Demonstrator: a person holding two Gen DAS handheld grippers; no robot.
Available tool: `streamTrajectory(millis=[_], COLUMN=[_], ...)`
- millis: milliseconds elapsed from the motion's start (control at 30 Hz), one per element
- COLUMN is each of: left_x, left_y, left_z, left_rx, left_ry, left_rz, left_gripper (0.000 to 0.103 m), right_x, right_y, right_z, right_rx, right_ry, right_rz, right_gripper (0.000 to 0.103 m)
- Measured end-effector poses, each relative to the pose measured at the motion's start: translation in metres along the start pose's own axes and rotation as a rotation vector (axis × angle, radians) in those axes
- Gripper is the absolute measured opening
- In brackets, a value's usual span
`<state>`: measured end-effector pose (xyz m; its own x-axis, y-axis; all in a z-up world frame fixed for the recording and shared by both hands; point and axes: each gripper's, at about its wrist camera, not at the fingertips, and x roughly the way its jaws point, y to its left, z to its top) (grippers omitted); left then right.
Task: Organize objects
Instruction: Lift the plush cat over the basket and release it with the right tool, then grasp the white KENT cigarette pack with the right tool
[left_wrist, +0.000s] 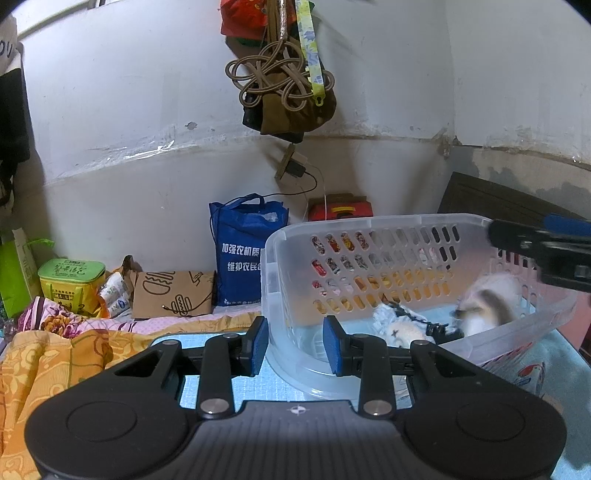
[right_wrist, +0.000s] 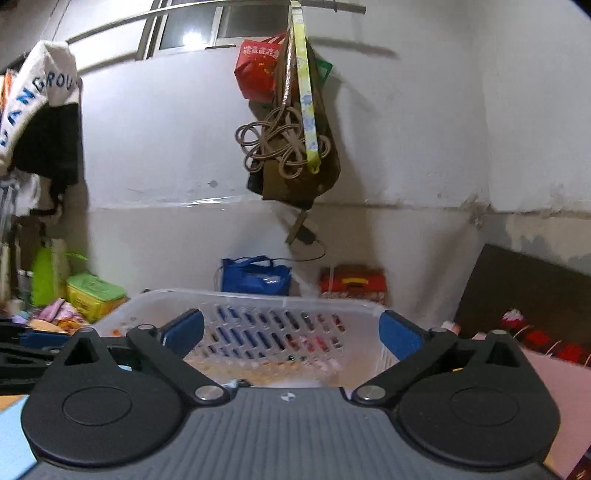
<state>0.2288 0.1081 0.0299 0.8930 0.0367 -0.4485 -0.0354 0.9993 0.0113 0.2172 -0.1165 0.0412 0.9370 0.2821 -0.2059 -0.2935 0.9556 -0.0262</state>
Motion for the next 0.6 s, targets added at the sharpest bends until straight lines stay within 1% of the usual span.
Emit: streamTrajectory(millis=[100,167,233,267,333,400,467,533,600], left_x=[0.000,0.000,0.000,0.000,0.001,0.000,0.000,0.000,0.000], left_y=[0.000,0.000,0.000,0.000,0.000,0.000,0.000,0.000,0.000], left_z=[0.000,0.000,0.000,0.001,0.000,0.000,0.000,0.000,-0.001], left_rx=[0.000,0.003,0.002,0.002,0.001,0.001,0.001,0.001,0.000], left_ry=[0.002,0.001,0.002,0.002,0.000,0.001,0.000,0.000,0.000], left_rz=[-0.001,-0.001,-0.002,-0.002,0.003,0.002,0.002,0.001,0.002], left_gripper=[0.037,0.037,0.037,0.037,0.037,0.037,0.037,0.037,0.037], right_x=[-0.033,-0.064,-0.082,-0.085,-0.078,-0.073,-0.072,-0.069,-0.065], right_y=[-0.011,-0.020,-0.029,-0.034,-0.041,-0.045,-0.045,-0.046,-0.048], right_z=[-0.010,-0.027,-0.046,-0.056,-0.075,-0.088,-0.094,-0.100,-0.104], right_rx=[0.036,0.062,0.104,0.124,0.141,0.125,0.090,0.076,0.075], right_ry=[-0.013,-0.028,-0.019,0.007,0.117,0.169,0.200,0.232,0.254], right_rz=[0.005,0.016,0.035,0.036,0.027,0.005,-0.012,-0.005,0.022], right_gripper=[0.103,0.103,0.103,0.103,0.103,0.097,0.084,0.078,0.077])
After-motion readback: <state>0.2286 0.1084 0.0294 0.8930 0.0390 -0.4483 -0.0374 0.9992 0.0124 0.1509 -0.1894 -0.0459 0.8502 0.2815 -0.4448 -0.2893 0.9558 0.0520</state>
